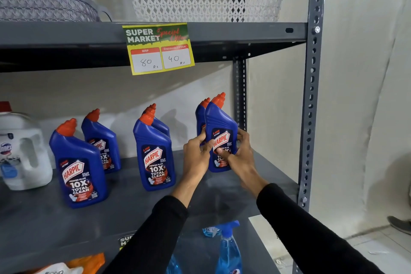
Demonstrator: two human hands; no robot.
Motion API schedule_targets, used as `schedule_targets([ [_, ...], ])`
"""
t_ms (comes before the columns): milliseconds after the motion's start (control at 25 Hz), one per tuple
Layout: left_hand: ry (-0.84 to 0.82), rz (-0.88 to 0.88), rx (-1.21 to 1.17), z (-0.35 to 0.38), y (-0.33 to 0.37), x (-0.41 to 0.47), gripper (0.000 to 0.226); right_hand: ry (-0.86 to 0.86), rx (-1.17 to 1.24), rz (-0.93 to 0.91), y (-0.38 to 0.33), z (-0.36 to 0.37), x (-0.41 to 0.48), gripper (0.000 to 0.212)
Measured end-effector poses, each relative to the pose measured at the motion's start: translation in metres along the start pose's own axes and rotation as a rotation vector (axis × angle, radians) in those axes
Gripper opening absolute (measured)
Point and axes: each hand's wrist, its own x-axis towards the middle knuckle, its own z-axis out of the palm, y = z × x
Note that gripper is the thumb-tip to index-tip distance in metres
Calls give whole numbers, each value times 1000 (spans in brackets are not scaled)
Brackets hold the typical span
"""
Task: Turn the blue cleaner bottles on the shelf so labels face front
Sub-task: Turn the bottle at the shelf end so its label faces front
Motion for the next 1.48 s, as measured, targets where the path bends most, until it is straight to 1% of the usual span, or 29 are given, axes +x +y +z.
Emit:
schedule_targets([
  [80, -22, -15, 16, -1, -2, 0, 36, -3, -29, -4, 4, 2, 2, 75],
  [200, 26, -61, 29, 1, -1, 0, 40, -14, -45, 1, 10, 7, 6, 73],
  [320, 12, -89, 47, 1, -3, -2, 38, -28, -58, 9, 15, 9, 8, 71],
  [640, 15, -144, -14, 5, -17, -9, 34, -58, -124, 18, 25, 10, 8, 71],
  [720, -7, -158, -24, 3, -19, -11, 36, -83, -93, 59, 30, 4, 9, 62],
  [760, 5, -176, -22, 1, -19, -12, 38, -76, -50, 92, 32, 0, 11, 55],
  [840, 54, -231, -2, -1, -19, -13, 43, -51, -55, 125, 35, -8, 18, 42],
  [960, 43, -295, 18, 2, -20, -13, 34, -110, -194, 123, 36, -8, 28, 34],
  [1040, 34, -344, 44, 3, -19, -10, 30, -152, -174, 175, 37, -6, 30, 32],
  [1200, 15, -403, 46, 2, -14, -7, 30, -221, -122, 244, 39, -8, 31, 31],
  [1320, 11, -422, 59, 3, -11, -11, 31, -229, -88, 244, 39, -10, 27, 30],
  [1480, 26, -403, 74, 4, -7, -21, 30, -230, -82, 248, 34, -15, 17, 31],
])
